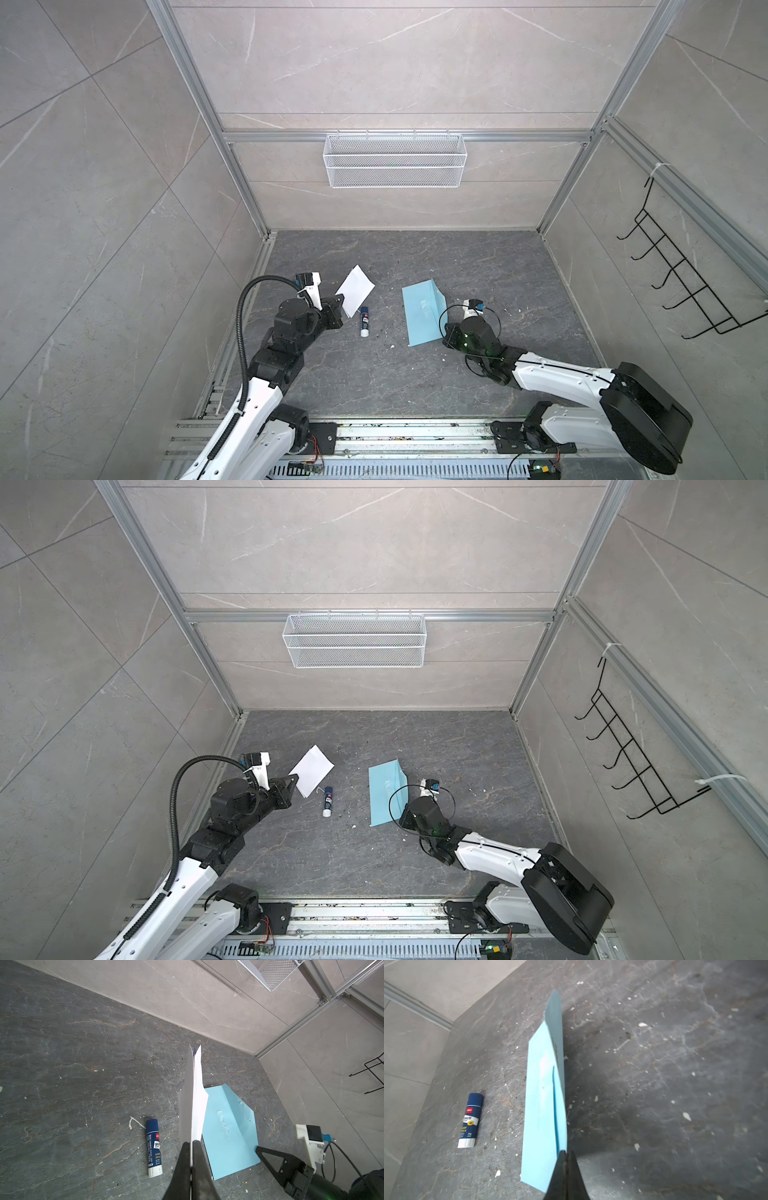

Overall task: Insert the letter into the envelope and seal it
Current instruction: 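Lower the envelope flat onto the table with the right gripper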

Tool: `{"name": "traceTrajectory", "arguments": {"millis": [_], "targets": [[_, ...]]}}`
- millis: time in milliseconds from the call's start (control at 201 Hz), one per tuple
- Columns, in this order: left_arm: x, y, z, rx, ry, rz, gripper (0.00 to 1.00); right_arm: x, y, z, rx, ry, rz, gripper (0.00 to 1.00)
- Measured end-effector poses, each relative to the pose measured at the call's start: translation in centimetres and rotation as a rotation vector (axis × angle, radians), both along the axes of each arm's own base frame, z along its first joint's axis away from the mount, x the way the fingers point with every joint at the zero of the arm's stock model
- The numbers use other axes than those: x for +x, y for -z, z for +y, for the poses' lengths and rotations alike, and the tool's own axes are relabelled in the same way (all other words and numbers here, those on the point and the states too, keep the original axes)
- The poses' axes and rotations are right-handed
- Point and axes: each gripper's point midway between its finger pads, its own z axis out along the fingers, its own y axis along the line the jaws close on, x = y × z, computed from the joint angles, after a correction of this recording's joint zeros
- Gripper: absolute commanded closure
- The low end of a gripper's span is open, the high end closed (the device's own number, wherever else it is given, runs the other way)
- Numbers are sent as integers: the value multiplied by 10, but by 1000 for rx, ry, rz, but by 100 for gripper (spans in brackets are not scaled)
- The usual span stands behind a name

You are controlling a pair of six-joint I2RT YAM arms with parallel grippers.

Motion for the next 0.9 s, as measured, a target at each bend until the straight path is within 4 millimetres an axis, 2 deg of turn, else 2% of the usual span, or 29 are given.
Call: {"name": "traceTrajectory", "arguments": {"millis": [164, 244, 373, 458, 568, 697, 896], "targets": [[-1, 0, -9, -14, 13, 2, 100, -3, 15, -5, -1, 26, 31, 100], [0, 2, -12, -25, 14, 9, 100, -5, 21, -7, 2, 36, 42, 94], [0, 6, -16, -47, 11, 29, 100, -8, 28, -10, 14, 54, 62, 75], [1, 5, -18, -66, 7, 31, 100, -8, 28, -10, 23, 56, 61, 60], [2, 2, -20, -97, -2, 36, 100, -10, 24, -11, 40, 61, 54, 47], [4, -4, -21, -152, -17, 37, 100, -13, -1, -15, 101, 73, 4, 37], [11, -11, -26, -285, -46, 59, 100, -14, -79, -13, 277, 57, -163, 22]]}}
